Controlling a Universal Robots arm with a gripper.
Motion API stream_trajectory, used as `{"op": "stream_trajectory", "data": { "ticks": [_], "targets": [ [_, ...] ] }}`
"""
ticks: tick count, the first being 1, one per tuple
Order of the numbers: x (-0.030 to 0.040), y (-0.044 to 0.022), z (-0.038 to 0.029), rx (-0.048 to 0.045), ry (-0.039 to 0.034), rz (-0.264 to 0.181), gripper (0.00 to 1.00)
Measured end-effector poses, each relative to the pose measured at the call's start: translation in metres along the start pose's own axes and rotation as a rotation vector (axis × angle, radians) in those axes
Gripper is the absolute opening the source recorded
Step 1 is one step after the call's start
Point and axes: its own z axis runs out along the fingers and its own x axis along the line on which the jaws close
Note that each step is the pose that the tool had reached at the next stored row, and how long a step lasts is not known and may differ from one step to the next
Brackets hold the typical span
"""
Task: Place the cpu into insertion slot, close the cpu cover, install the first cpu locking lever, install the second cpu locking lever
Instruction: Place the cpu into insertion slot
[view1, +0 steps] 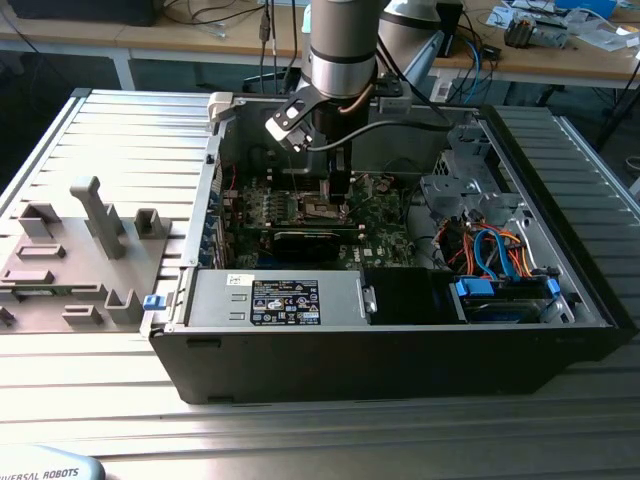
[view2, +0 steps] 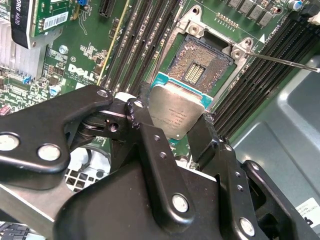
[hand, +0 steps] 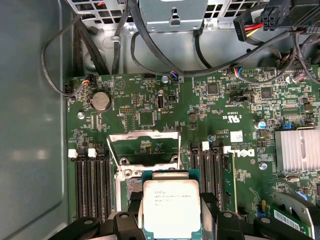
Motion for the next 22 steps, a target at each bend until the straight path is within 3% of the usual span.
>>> {"op": "stream_trajectory", "data": {
  "ticks": [22],
  "targets": [
    [-0.0001, -0.0003, 0.0049, 0.0, 0.0, 0.0, 0.54]
  ]
}}
